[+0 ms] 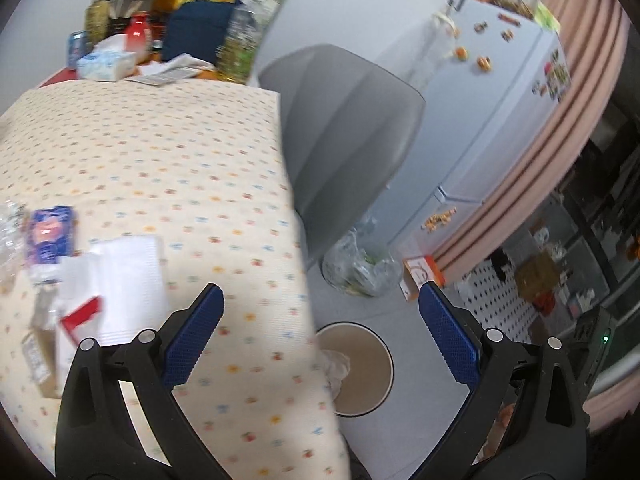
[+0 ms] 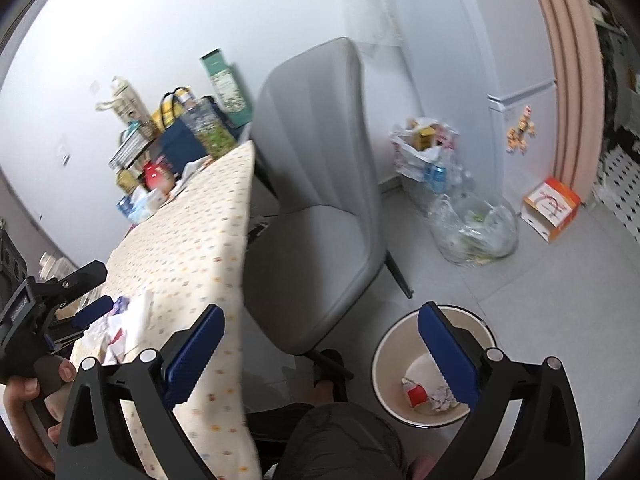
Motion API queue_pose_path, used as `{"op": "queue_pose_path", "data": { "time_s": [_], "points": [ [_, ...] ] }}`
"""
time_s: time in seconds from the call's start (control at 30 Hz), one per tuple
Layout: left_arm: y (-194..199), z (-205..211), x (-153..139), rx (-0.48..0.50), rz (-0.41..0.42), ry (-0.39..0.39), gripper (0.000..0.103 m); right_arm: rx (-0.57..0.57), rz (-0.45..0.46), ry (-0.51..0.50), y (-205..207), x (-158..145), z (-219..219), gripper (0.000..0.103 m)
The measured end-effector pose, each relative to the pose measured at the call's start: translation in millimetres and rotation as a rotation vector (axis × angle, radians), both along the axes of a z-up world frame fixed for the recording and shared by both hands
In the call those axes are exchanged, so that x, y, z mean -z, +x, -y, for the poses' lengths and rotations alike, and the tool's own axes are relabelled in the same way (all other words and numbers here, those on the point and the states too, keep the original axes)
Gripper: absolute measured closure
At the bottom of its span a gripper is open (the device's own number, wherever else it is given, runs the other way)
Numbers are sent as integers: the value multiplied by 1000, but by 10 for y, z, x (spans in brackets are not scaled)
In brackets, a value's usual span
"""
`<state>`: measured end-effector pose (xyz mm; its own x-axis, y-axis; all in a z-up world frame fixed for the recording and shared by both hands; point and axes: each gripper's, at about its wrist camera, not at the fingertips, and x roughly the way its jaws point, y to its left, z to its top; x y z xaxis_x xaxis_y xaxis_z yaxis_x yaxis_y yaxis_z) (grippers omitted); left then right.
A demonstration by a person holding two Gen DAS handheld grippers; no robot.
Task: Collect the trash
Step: 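Move both tools back over the table toward the cardboard box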
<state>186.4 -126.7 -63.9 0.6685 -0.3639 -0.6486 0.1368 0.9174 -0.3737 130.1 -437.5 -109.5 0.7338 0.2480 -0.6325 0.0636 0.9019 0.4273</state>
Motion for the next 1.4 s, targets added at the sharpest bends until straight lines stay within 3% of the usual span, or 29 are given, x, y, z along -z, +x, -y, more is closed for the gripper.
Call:
{"op": "queue_pose_path", "data": {
  "time_s": [0.47, 0.87, 1.1, 1.23, 1.4],
  "points": [
    [-343, -1038, -7, -188, 22, -48, 7, -149, 29, -69, -8, -286, -888, 8],
    [-537, -1747, 277, -335, -49, -101, 15, -257, 28, -104, -31, -309, -1460, 8],
    [-555, -1918, 476, -352, -107, -134, 28, -291, 15, -105, -20, -243, -1669, 8],
    [-537, -1909, 617, -353, -159, -148, 46, -303, 7, -103, -8, -199, -1719, 8],
    [-500, -1831, 747, -336, -202, -164, 51, -305, 1, -91, -4, -159, -1691, 8]
  ]
}}
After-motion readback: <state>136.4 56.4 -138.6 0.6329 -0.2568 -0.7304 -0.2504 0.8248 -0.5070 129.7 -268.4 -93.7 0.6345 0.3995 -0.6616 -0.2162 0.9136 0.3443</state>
